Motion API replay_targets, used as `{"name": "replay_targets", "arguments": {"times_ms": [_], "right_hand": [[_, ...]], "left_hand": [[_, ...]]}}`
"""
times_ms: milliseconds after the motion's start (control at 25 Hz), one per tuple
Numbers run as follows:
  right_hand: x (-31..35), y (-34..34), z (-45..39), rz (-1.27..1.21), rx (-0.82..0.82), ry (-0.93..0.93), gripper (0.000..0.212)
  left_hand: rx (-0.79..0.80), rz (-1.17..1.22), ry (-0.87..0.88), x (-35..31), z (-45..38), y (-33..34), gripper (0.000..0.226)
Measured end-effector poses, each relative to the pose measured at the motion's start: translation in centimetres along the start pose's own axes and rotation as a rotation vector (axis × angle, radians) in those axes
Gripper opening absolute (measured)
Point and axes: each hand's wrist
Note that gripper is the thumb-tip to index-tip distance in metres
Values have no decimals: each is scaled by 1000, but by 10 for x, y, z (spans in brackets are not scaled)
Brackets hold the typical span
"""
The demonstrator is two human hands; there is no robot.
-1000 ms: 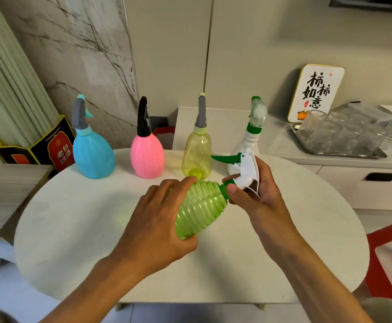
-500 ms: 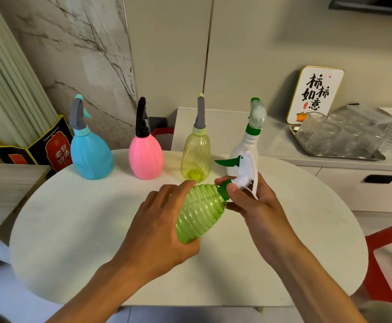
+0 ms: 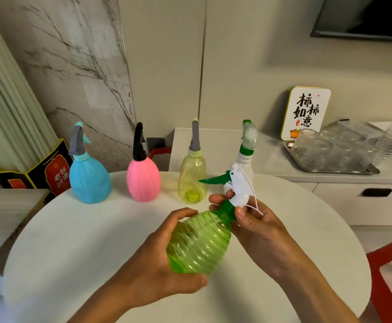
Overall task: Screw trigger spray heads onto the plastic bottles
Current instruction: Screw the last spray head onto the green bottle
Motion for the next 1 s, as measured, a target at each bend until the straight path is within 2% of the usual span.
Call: {"name": "replay_targets", "arguments": {"times_ms": [160,520,640,760,880,1000], "right_hand": [[3,0,0,-54,77,17,37],[0,6,-1,-274,211,51,34],[0,9,-3,-288,207,50,31],[1,7,-5,-153,71,39,29],[-6,9,-8,-71,-119,38,25],[-17,13,-11,-87,-292,60,46]], "left_hand": [[53,157,-37,-2,-2,-3,85],[182,590,-77,0,-1,-3,71],[184,655,-88,2,-1,0,70],[97,548,-81,3,-2,2,69],[-31,291,-70,1,-2,9,73],[-107,78,-49,-3,0,19,75]]}}
Point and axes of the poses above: each hand's wrist, its own z-axis away from the middle knuckle, its own y-axis out of the palm, x = y × z, and after that the axes turned 13 degrees about y, right-handed
